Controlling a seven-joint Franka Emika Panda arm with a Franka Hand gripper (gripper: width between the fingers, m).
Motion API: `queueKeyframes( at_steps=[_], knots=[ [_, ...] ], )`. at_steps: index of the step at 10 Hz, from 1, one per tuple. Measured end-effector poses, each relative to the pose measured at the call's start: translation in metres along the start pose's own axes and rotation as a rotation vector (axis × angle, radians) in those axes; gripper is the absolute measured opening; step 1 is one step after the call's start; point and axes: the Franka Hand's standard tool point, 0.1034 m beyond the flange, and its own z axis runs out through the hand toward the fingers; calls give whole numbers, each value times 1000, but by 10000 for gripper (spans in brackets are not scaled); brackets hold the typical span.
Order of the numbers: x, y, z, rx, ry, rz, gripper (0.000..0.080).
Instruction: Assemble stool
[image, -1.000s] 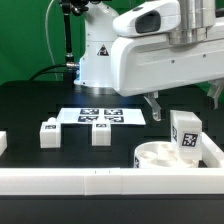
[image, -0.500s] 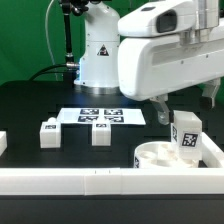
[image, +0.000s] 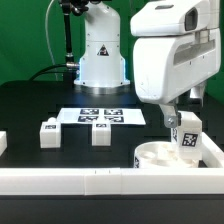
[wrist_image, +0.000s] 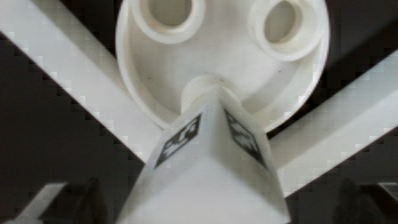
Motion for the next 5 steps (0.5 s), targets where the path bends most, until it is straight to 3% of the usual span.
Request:
queueKeyframes(
  at_steps=[5],
  knots=[
    [5,-6,7,-15,-43,-444,649]
  ],
)
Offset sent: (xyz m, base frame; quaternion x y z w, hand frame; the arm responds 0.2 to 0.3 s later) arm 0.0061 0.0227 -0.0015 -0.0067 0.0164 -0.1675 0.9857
